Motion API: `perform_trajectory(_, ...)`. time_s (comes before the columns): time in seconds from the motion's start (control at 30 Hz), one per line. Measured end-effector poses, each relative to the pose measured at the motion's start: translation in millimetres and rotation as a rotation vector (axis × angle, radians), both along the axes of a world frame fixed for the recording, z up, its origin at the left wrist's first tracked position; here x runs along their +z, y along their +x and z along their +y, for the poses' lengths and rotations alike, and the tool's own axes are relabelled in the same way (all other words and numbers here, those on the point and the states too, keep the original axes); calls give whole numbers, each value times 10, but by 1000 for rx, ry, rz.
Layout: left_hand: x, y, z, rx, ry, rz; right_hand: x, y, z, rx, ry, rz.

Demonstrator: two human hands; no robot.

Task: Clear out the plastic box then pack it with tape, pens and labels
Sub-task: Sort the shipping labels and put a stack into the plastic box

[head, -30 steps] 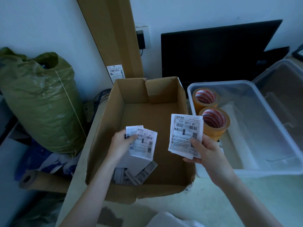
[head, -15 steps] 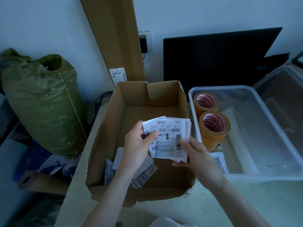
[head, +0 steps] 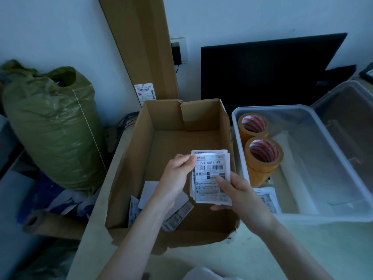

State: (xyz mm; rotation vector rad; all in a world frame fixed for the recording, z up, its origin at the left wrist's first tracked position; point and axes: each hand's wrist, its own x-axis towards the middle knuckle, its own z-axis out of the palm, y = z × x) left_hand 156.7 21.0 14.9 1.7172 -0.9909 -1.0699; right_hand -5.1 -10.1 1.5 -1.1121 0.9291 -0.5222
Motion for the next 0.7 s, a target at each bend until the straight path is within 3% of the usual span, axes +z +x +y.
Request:
perform_trajectory(0.2,-101,91,-25,37,-20,-77,-27,-64,-39,-29,-16,24)
perform_trajectory(0.3,-436,355,-86,46,45,-355,-34,-116,-60,-67,-19,9)
perform_trajectory(0.47,-1106,637,-44,-383,567,-861,-49,-143,-72,-117,-13,-8)
perform_trajectory(0.57,-1325,568,30,-603,677,-1011,-64,-142,-55,-123,-10,2)
perform_trajectory(0.7,-1464,442,79,-671,724,-1191,-73,-145,-40,-140,-6,4)
